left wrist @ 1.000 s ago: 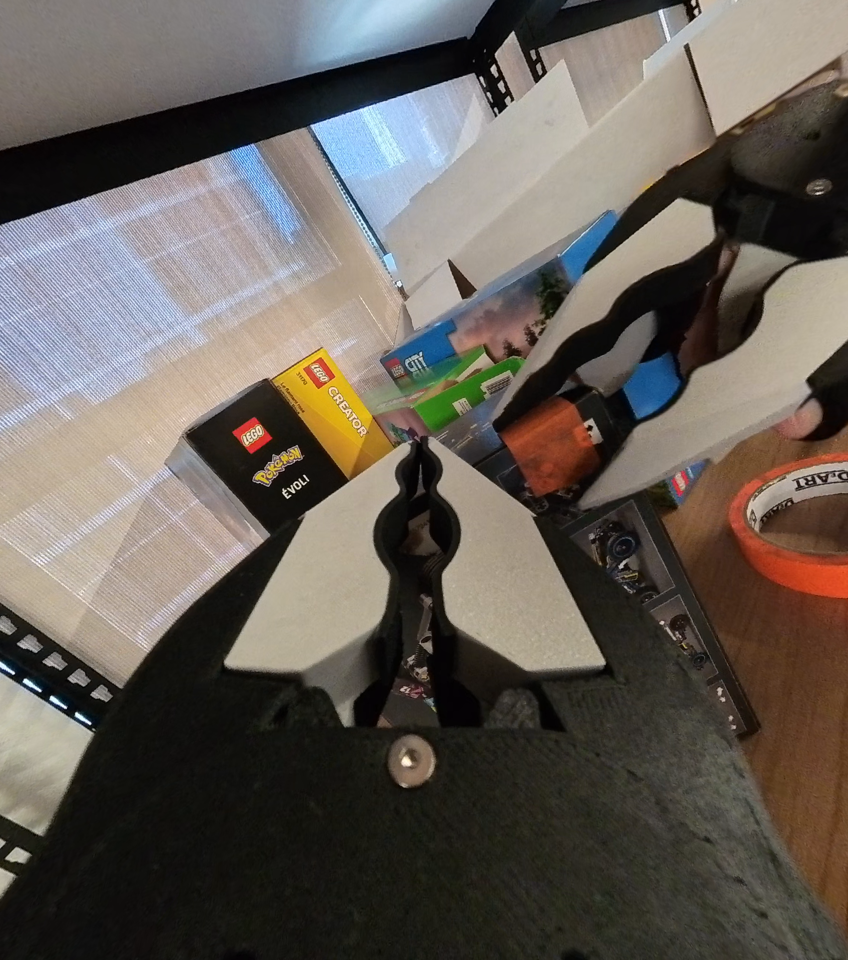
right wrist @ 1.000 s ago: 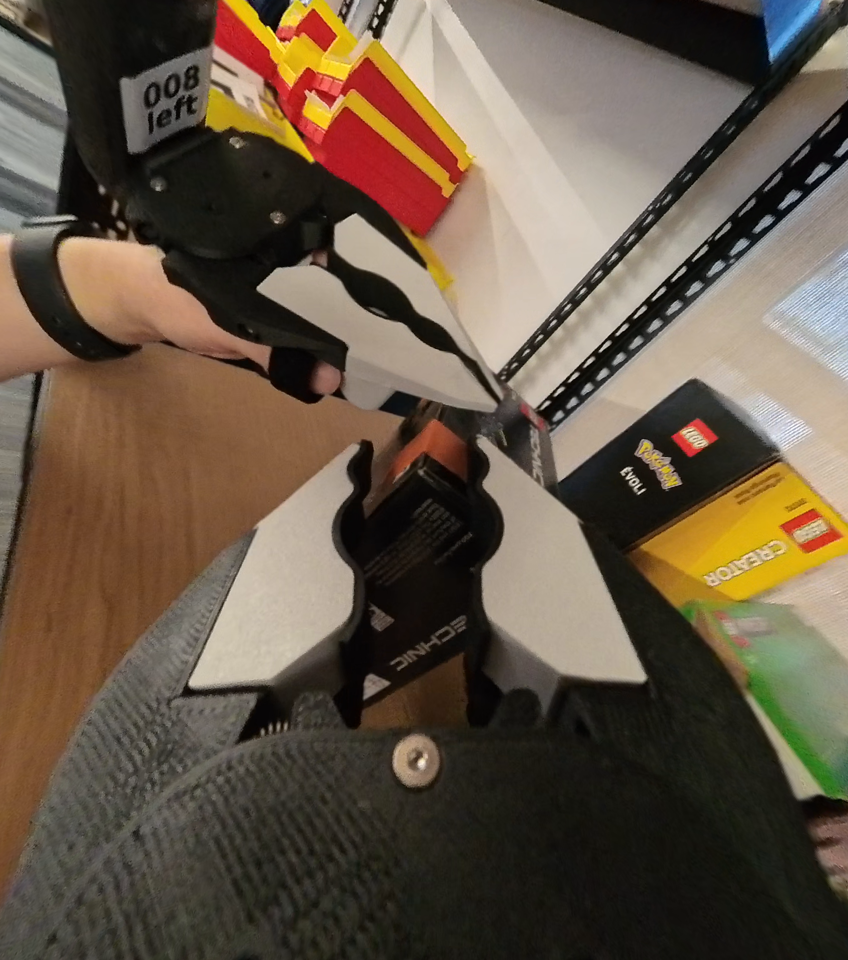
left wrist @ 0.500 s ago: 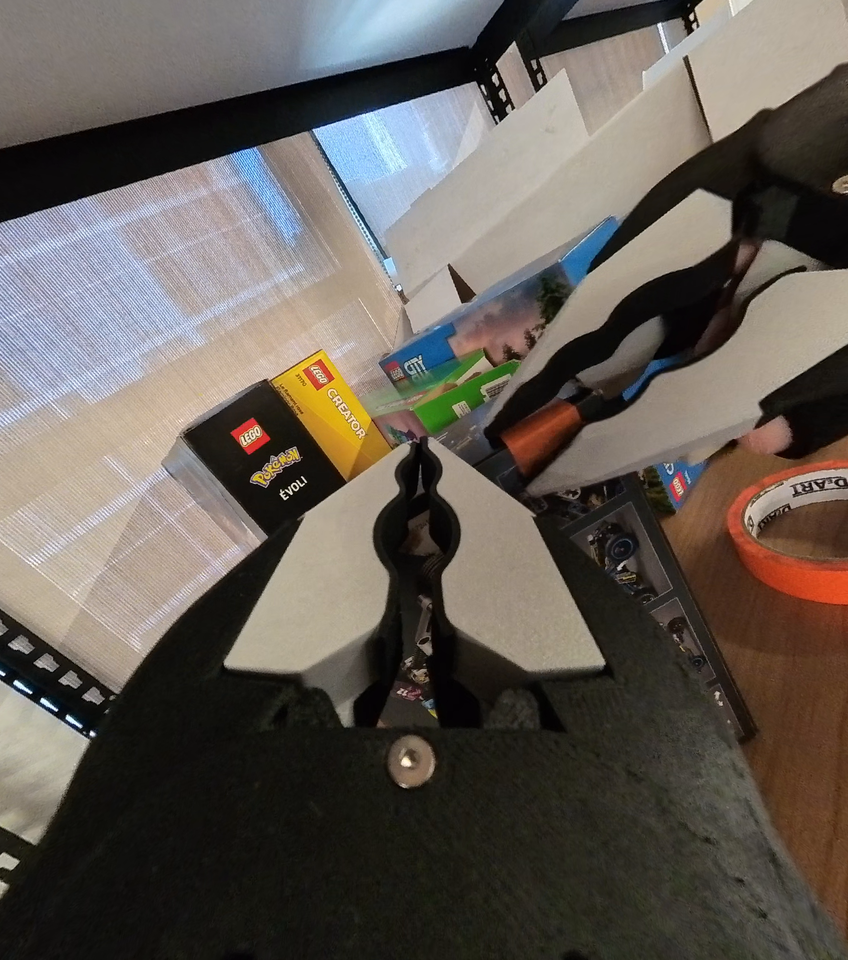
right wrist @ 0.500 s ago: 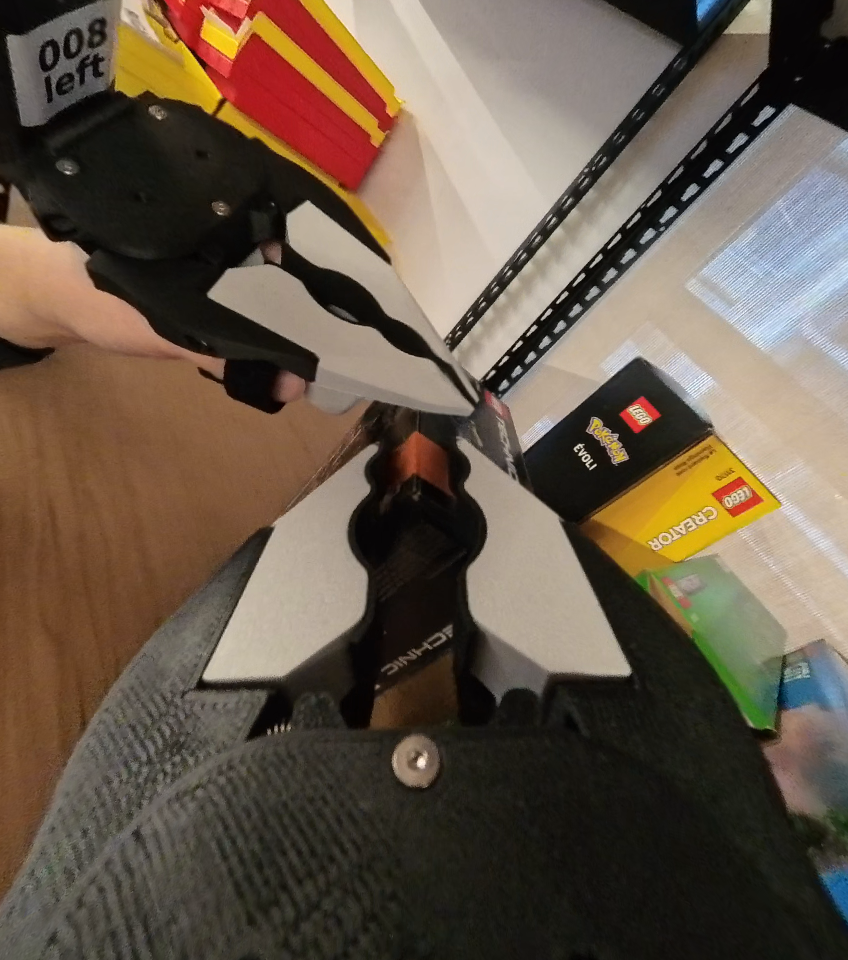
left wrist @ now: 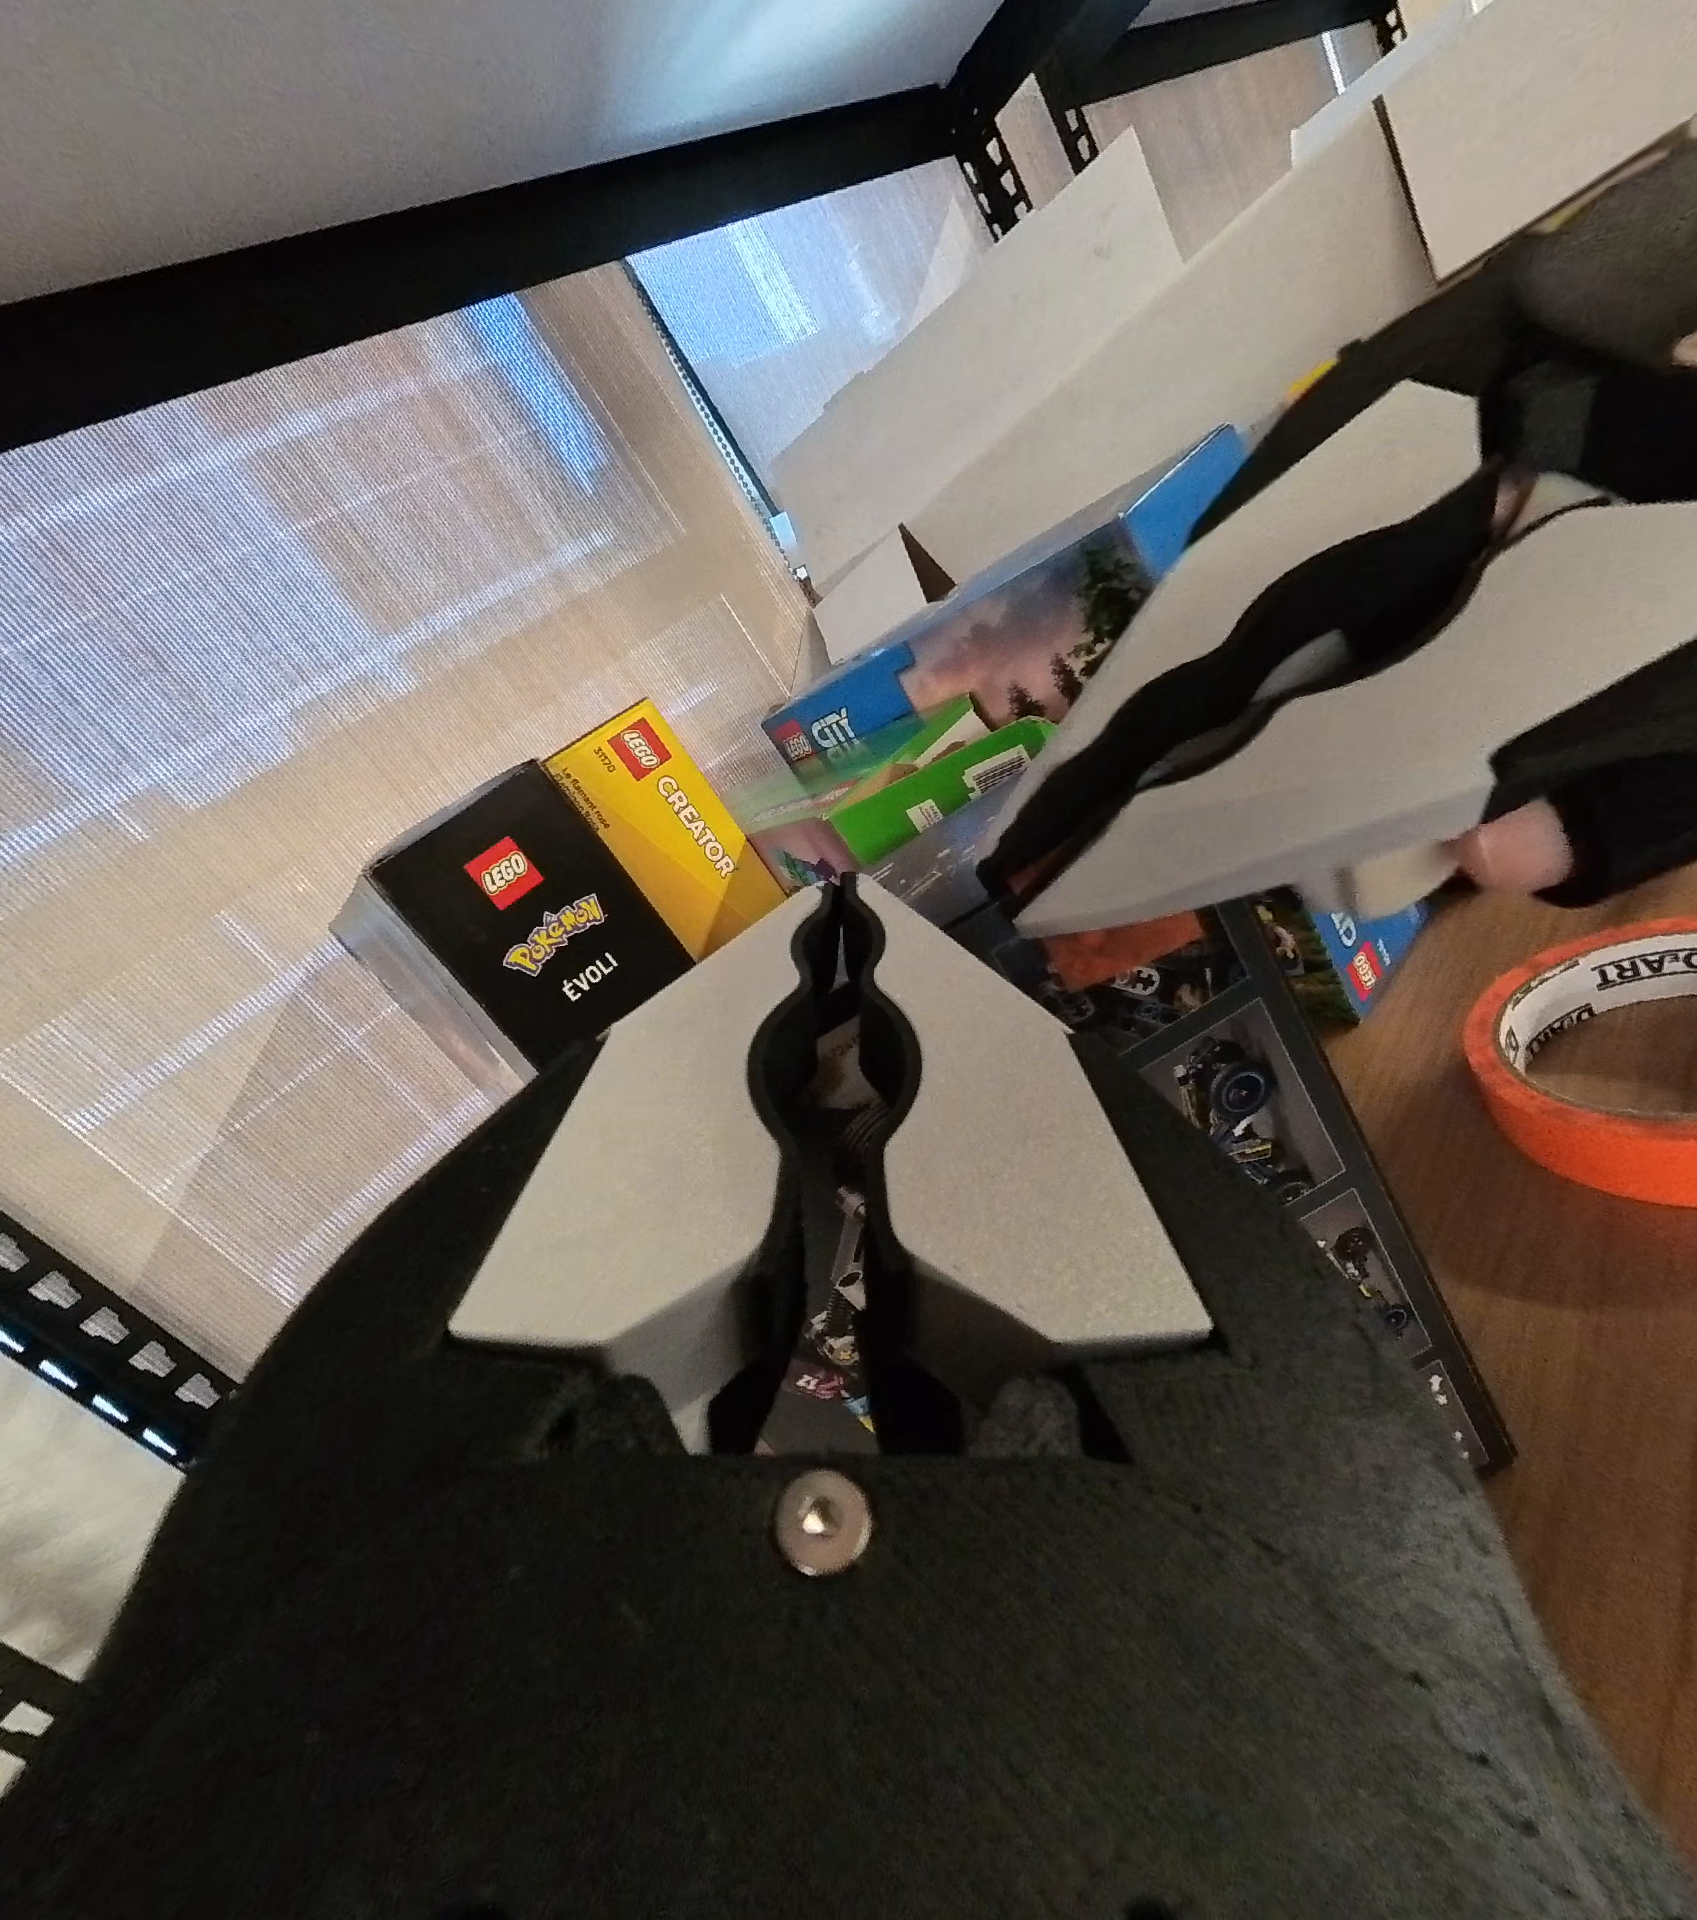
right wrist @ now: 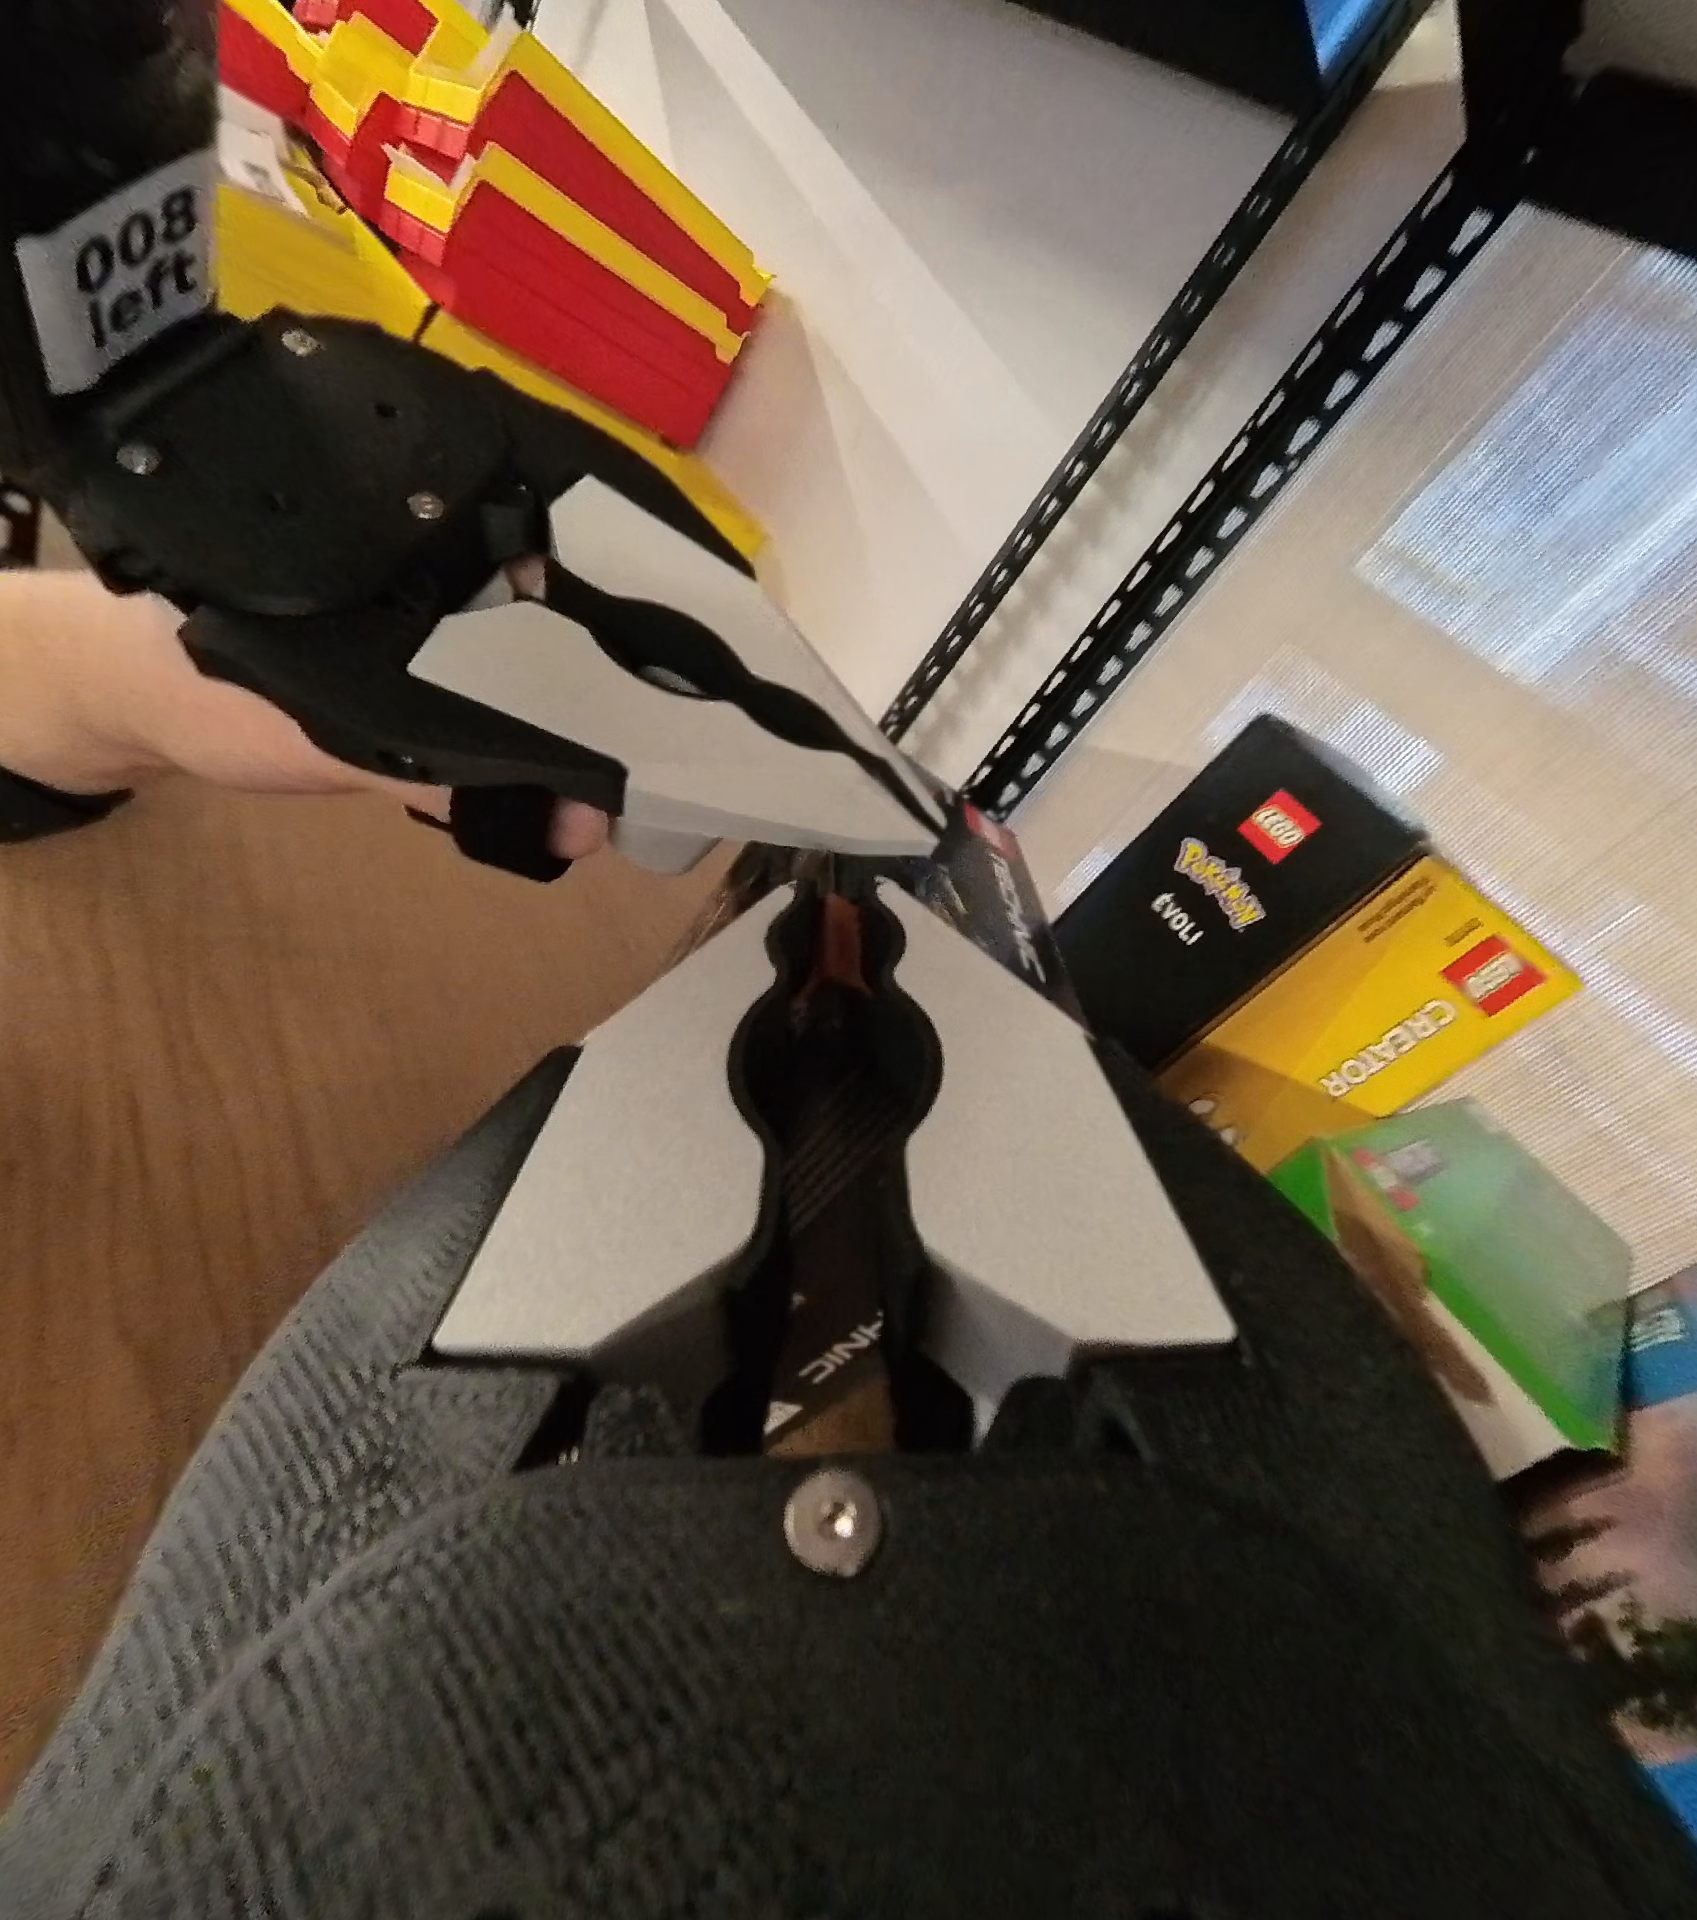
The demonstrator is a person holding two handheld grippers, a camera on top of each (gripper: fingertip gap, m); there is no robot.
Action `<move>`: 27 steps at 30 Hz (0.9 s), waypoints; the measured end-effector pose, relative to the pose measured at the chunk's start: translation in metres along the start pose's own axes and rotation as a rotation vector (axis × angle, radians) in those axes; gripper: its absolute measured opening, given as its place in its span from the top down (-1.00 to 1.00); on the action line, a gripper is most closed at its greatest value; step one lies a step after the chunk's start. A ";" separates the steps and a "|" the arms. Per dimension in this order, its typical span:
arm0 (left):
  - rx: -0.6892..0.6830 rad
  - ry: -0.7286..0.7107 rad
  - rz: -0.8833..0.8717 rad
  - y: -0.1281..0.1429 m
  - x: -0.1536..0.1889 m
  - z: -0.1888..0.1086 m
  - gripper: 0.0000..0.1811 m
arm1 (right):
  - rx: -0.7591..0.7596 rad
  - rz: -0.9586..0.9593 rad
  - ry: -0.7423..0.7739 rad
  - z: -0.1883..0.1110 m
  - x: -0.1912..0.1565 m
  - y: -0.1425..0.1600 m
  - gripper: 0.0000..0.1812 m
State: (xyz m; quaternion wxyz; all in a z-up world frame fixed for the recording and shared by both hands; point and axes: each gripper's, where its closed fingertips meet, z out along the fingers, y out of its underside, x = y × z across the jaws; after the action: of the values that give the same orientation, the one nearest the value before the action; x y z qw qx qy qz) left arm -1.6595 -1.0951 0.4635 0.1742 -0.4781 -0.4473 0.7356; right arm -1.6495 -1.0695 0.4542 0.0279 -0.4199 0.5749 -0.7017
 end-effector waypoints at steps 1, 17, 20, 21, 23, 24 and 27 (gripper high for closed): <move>0.000 0.003 0.001 0.000 0.000 0.000 1.00 | 0.007 -0.027 0.012 -0.001 -0.001 0.000 0.93; 0.055 -0.306 -0.571 0.013 -0.072 -0.039 1.00 | -0.057 0.679 -0.135 -0.016 0.029 -0.002 1.00; -0.037 -0.355 -0.546 0.040 -0.070 -0.040 0.97 | -0.135 0.688 -0.116 -0.014 0.029 0.006 1.00; -0.058 -0.353 -0.546 0.047 -0.067 -0.039 0.97 | -0.128 0.692 -0.069 -0.018 0.037 0.008 1.00; -0.065 -0.328 -0.566 0.057 -0.058 -0.039 0.97 | -0.204 0.687 -0.033 -0.020 0.038 0.027 0.98; -0.058 -0.320 -0.582 0.060 -0.055 -0.040 0.98 | -0.138 0.731 -0.039 -0.022 0.041 0.020 1.00; -0.031 -0.314 -0.605 0.064 -0.052 -0.045 1.00 | 0.057 0.781 0.015 -0.036 0.050 -0.006 1.00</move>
State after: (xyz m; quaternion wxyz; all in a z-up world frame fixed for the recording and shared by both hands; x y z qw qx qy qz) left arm -1.5846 -1.1433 0.4326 0.3060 -0.2074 -0.6013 0.7084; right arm -1.7013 -1.0655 0.4880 0.3005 -0.1634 0.6718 -0.6571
